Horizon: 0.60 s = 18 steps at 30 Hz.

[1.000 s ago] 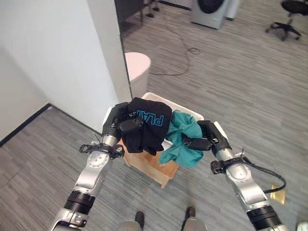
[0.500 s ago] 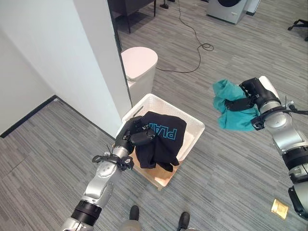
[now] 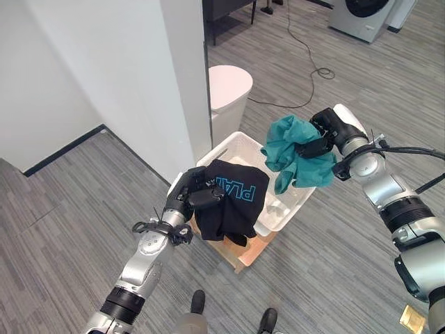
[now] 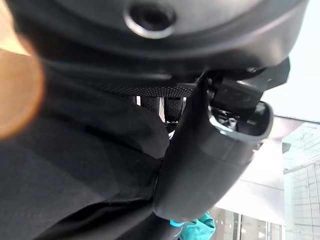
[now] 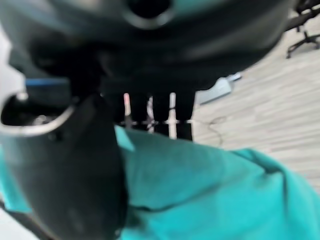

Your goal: Pick up bed clothes into laundry basket.

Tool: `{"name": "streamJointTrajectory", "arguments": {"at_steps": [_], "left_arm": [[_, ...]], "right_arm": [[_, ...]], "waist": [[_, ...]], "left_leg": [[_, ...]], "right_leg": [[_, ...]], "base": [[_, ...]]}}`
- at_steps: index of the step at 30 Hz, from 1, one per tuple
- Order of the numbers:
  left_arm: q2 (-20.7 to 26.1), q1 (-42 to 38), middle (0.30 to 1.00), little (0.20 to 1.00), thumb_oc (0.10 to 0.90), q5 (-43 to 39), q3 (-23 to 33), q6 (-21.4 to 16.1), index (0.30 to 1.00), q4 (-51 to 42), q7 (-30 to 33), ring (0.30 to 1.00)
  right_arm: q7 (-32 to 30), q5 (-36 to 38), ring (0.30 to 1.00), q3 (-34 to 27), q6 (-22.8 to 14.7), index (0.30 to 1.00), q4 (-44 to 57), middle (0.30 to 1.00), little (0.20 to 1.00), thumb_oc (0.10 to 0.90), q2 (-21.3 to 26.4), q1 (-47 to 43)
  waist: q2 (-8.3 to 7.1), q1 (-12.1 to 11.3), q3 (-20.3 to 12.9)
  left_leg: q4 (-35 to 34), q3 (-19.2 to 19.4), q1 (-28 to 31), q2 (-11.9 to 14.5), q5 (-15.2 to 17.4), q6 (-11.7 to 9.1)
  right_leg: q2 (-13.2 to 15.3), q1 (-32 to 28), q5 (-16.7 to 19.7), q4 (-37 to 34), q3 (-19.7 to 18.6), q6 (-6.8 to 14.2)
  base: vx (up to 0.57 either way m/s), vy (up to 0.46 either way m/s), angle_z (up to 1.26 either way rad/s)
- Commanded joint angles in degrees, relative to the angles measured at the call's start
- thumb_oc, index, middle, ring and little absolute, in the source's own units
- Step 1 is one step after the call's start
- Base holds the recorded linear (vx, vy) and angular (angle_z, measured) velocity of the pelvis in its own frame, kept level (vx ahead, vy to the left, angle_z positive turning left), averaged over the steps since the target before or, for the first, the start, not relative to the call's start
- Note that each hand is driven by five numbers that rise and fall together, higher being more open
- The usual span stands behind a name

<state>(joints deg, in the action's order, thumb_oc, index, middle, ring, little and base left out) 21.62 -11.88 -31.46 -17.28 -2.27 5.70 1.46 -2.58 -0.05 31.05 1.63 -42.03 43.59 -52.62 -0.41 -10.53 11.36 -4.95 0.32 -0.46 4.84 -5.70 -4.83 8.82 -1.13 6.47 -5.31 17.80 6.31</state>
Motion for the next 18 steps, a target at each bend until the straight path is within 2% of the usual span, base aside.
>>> {"name": "streamJointTrajectory", "arguments": {"at_steps": [1,14,15,18], "left_arm": [[0.64,-5.74,0.300,0.300,0.400,-1.58,0.16,-8.38,0.300,-7.58,-0.01,0.300],[-0.38,-7.00,0.300,0.300,0.400,-2.12,-1.20,-7.99,0.300,-8.07,0.46,0.300],[-0.26,-7.63,0.300,0.300,0.400,-2.06,-1.39,-7.96,0.300,-7.87,0.14,0.300],[-0.34,-7.92,0.300,0.300,0.400,-1.77,-1.29,-7.97,0.300,-7.72,0.14,0.300]], "right_arm": [[-2.85,-3.84,0.300,3.90,-3.64,0.300,-0.89,0.300,0.300,0.400,-0.38,-15.08],[-0.59,-8.38,0.307,7.80,-2.18,0.307,-14.52,0.307,0.307,0.405,-8.55,-14.87],[2.40,-7.86,0.900,9.57,-2.25,0.900,-16.90,0.900,0.900,0.800,-9.60,-15.23],[3.20,-7.77,0.900,10.48,-2.26,0.900,-16.92,0.900,0.900,0.800,-9.79,-15.78]], "waist": [[-3.91,-1.24,-4.07],[-4.97,-3.58,-1.47],[-5.46,-3.92,-1.05],[-5.61,-3.86,-0.96]], "left_leg": [[0.67,-1.34,-0.25,-0.36,2.13,-2.02],[0.66,-2.74,-2.67,-1.12,1.66,-1.43],[0.64,-3.00,-3.15,-1.20,1.55,-1.43],[0.63,-3.02,-3.29,-1.17,1.49,-1.47]], "right_leg": [[1.68,-5.03,-5.06,0.31,1.25,4.56],[2.30,-3.31,-4.12,0.31,1.62,4.74],[2.30,-2.84,-3.94,0.31,1.63,4.81],[2.26,-2.69,-3.90,0.31,1.64,4.82]], "base": [[-0.01,0.042,0.11],[-0.03,0.019,0.03],[-0.04,0.020,0.02],[-0.01,0.005,0.01]]}}
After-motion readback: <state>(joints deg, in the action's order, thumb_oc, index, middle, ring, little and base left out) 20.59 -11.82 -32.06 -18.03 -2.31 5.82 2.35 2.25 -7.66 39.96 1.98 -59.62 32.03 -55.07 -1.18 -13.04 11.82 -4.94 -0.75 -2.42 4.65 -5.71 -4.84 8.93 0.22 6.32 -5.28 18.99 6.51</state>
